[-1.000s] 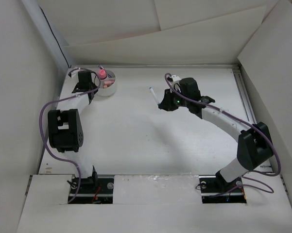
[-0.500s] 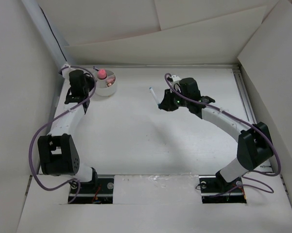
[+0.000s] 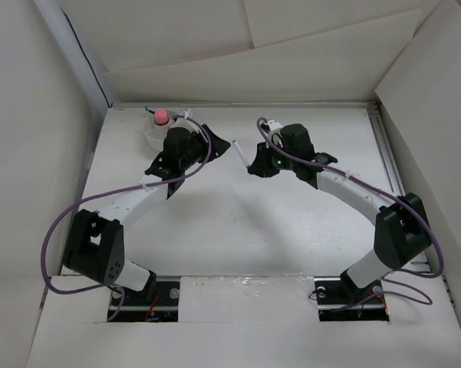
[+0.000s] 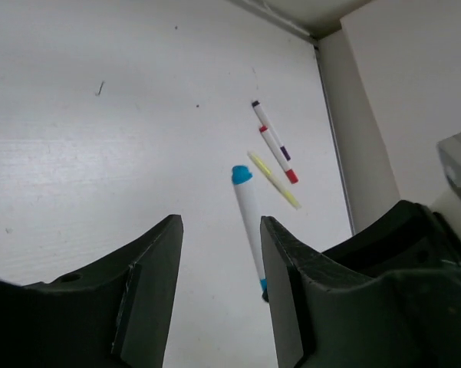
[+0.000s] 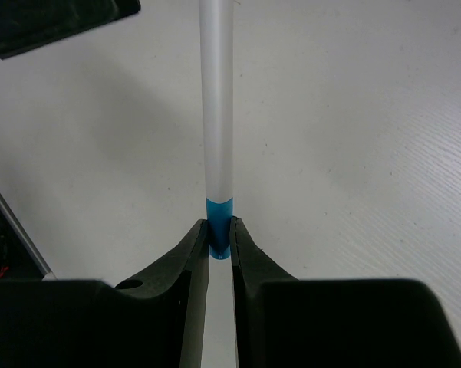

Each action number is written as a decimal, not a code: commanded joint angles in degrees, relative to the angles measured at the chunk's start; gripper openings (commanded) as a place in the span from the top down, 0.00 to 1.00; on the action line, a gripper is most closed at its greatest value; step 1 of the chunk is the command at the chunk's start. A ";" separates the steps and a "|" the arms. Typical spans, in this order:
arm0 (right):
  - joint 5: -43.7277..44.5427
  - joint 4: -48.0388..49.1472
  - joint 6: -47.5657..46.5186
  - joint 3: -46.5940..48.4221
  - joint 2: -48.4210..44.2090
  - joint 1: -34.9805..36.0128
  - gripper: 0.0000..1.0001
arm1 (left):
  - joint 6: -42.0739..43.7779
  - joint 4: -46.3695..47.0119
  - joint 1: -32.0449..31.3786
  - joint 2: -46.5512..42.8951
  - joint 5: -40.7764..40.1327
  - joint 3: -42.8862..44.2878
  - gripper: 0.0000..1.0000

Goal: Sort the stationery into containers
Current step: Pass the stationery from the right arm to the left

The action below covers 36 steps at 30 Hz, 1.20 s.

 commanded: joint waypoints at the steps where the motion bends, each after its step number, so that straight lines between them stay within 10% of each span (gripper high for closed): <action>1: -0.78 3.08 -0.97 0.69 0.11 1.03 1.00 | -0.76 5.07 1.22 -2.01 6.15 -3.24 0.58; 25: -0.78 3.08 -1.50 1.22 0.64 2.61 1.00 | 0.65 2.88 -1.77 9.40 4.84 6.42 0.60; 36: -0.78 3.08 -1.50 1.22 0.64 2.61 1.00 | 0.12 2.88 -2.29 10.55 4.13 8.35 0.93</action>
